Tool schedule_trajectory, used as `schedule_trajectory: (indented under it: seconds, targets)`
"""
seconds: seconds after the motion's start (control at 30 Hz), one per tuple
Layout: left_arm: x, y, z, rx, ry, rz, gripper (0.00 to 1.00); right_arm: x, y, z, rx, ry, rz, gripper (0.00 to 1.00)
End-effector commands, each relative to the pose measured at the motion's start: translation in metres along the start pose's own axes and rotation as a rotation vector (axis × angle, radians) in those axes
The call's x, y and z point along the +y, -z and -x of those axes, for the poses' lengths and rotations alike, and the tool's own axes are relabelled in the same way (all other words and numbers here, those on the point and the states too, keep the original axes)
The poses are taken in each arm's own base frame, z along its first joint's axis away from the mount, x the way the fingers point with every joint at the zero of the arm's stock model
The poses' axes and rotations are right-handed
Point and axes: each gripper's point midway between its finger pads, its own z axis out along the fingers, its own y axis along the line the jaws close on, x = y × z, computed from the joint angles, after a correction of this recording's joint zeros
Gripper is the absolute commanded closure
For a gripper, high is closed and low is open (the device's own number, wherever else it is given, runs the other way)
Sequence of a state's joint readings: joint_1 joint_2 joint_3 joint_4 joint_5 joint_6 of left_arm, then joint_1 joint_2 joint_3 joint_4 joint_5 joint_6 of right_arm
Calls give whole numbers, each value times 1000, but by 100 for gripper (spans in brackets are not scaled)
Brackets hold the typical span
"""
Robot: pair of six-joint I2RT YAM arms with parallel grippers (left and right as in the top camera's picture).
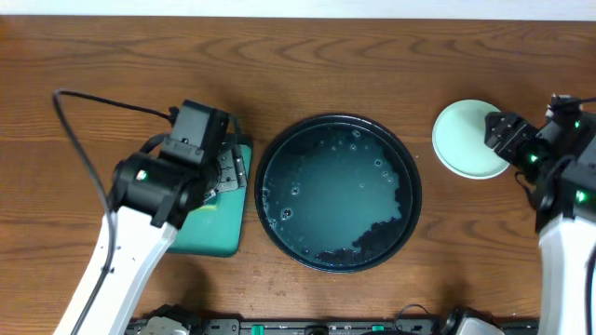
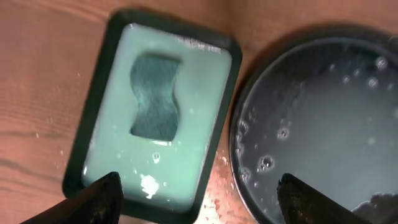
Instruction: Clean dirty plates on tray and stack at the side
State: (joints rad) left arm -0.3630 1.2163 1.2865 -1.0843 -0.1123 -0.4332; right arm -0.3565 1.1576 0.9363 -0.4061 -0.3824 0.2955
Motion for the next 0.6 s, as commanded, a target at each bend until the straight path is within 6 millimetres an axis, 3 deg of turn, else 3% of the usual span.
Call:
schedule_trajectory:
  seconds: [0.0,0.1,0.27,0.43,0.57]
  targets:
    - [14,31,10,-134,-1,12,20,15,24,13,-82,175,-46,9]
    - [27,60,13,-240,24,5,20,26,37,15,-114,201,-42,1]
    - [45,115,6,-423,51,-70,20,29,43,11,-110,198,-40,1]
    - [69,166,-18,-594,96,-152,20,25,40,6,-84,191,-48,1]
    - [85,188,-39,-674,120,-195,20,18,39,7,-87,188,-85,1]
